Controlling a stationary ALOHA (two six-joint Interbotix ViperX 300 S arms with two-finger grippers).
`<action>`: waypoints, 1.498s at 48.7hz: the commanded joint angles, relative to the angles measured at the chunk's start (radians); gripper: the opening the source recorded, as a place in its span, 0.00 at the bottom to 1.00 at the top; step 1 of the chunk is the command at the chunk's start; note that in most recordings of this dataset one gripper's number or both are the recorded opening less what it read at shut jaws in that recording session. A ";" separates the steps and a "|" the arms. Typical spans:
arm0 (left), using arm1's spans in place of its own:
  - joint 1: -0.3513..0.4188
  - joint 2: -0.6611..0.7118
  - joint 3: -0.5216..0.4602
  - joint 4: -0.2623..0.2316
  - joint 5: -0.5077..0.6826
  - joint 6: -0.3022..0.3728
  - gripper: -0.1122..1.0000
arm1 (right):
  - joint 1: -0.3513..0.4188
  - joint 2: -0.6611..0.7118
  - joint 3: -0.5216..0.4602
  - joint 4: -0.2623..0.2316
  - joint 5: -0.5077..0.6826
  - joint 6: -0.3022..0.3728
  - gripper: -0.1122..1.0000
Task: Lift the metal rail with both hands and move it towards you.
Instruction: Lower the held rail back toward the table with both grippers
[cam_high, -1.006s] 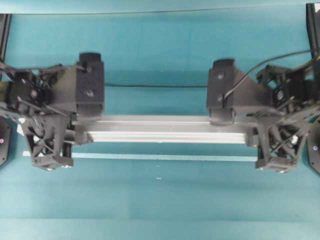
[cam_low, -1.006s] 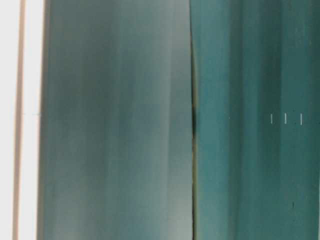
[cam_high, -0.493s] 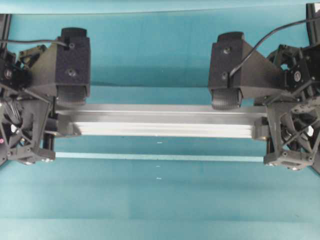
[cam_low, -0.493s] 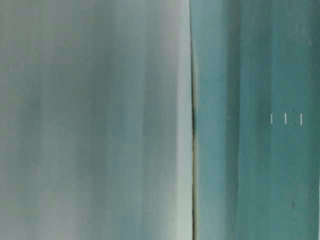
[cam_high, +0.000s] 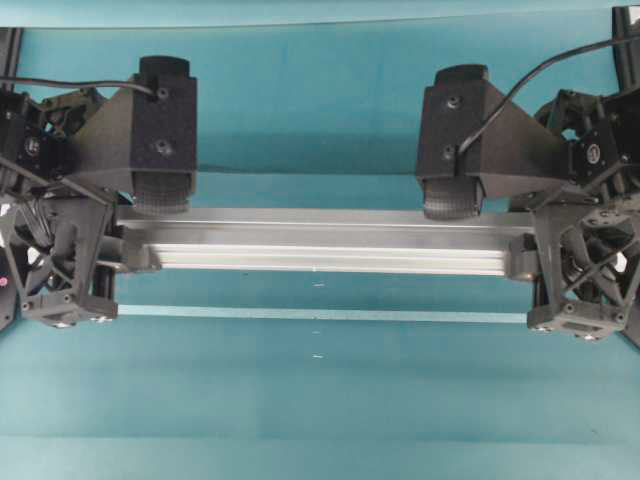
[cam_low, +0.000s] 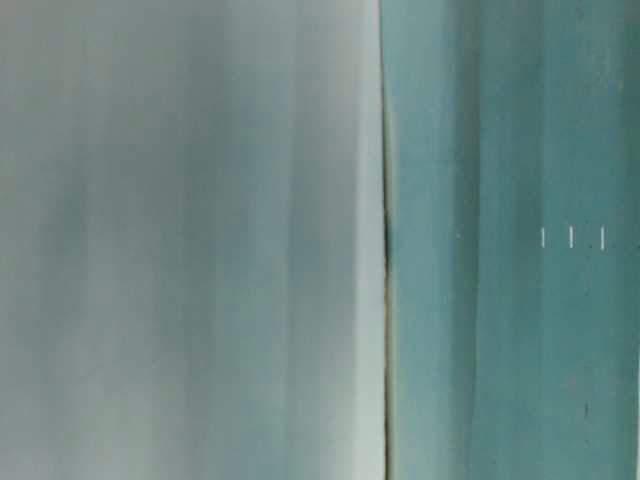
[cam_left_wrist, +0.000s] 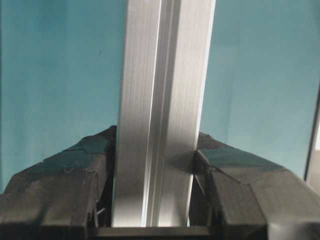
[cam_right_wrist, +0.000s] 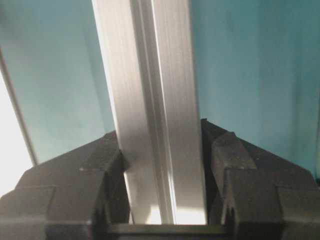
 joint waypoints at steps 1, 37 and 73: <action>0.011 -0.008 -0.031 0.002 -0.006 -0.012 0.39 | -0.011 -0.015 -0.003 -0.002 -0.008 0.063 0.46; 0.064 0.006 0.403 0.006 -0.428 0.002 0.39 | -0.032 -0.067 0.517 -0.018 -0.468 0.000 0.46; 0.066 0.247 0.584 0.006 -0.749 -0.006 0.39 | -0.054 0.110 0.798 -0.032 -0.948 -0.103 0.46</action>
